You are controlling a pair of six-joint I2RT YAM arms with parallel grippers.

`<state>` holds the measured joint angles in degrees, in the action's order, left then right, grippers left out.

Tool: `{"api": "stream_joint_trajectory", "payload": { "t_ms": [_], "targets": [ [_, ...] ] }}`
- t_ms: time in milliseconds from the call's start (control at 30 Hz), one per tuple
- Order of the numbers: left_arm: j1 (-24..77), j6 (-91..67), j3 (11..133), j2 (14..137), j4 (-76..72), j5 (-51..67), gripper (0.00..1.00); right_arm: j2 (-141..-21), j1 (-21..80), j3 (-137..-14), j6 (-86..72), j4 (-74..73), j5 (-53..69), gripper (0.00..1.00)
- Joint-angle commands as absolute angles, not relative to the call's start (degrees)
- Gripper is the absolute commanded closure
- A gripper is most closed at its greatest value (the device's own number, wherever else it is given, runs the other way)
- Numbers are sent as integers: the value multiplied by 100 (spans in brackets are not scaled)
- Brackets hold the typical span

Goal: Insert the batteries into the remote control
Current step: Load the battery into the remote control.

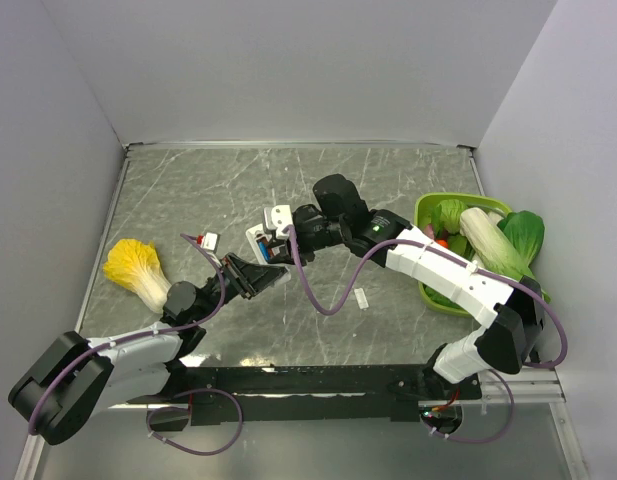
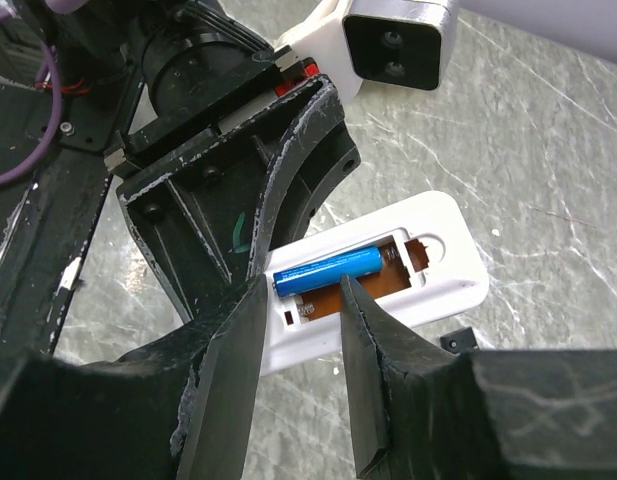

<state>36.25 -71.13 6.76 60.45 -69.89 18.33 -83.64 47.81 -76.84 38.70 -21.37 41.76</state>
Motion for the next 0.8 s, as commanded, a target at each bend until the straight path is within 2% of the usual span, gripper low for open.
{"api": "stream_joint_trajectory", "payload": {
  "t_ms": [0,300,767],
  "targets": [
    [3612,-6987,861,5976,-7312,1951,98,-8437,4755,-7972,4104,-2215,4368,57],
    [3612,-6943,896,6003,-7418,2039,98,-8534,4746,-7919,4166,-2241,4254,59],
    [3612,-6750,1002,5994,-7629,2329,98,-8745,4755,-7910,4149,-2145,3920,69]
  ]
}}
